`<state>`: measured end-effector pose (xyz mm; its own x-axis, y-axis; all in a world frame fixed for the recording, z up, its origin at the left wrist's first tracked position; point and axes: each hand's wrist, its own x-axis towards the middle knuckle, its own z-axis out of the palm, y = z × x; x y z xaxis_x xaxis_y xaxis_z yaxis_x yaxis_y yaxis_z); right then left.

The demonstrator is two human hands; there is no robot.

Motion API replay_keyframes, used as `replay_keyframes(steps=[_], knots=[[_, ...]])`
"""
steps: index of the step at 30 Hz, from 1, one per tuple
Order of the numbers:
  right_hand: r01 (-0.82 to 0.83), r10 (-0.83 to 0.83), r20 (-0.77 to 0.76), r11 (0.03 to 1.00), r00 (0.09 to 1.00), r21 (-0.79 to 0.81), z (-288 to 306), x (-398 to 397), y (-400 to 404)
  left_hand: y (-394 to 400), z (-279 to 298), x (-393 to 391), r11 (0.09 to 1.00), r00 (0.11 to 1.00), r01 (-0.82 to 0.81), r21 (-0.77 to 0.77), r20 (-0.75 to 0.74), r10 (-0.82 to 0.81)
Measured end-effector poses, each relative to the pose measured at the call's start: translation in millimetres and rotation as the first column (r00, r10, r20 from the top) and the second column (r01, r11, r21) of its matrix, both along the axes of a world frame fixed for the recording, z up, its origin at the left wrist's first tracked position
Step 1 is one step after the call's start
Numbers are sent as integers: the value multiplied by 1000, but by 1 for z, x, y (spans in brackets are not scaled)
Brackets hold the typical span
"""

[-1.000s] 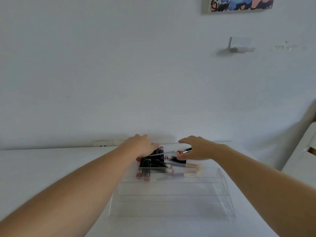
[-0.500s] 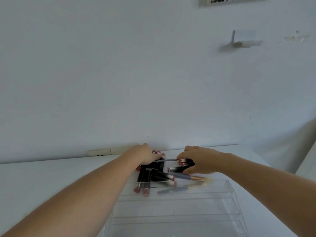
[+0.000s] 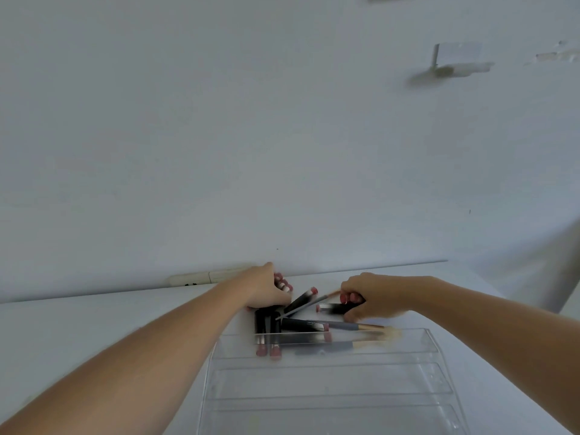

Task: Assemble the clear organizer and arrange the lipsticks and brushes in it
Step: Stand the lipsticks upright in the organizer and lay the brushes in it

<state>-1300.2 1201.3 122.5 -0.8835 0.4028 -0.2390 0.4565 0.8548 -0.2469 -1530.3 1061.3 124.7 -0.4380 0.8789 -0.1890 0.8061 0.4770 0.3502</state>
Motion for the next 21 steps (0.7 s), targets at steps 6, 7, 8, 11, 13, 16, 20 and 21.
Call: replay_keyframes(steps=[6,7,8,11,13,16,20,21], knots=[[-25,24,29,999,999,42,4,6,-6,-4,-2,-11,998,998,41,37,-43,-39],[-26,25,17,999,1000,38,11,7,-7,-4,2,-11,998,998,52,41,-45,-50],[-20,20,-16,999,1000,27,20,8,-9,-6,7,-12,997,997,59,59,-48,-56],[14,-18,-154,1000,988,-26,45,20,-22,-19,30,-11,978,996,89,189,-36,-84],[7,-19,-202,998,979,-60,52,32,-37,-39,45,-1,945,991,125,303,-4,-130],[-21,3,-249,998,968,-67,48,48,-64,-78,51,20,895,969,218,389,22,-246],[-51,56,-281,998,958,25,39,56,-85,-109,45,46,862,932,340,375,-10,-364],[-52,62,-287,998,956,44,38,56,-87,-111,42,50,854,921,373,364,-37,-387]])
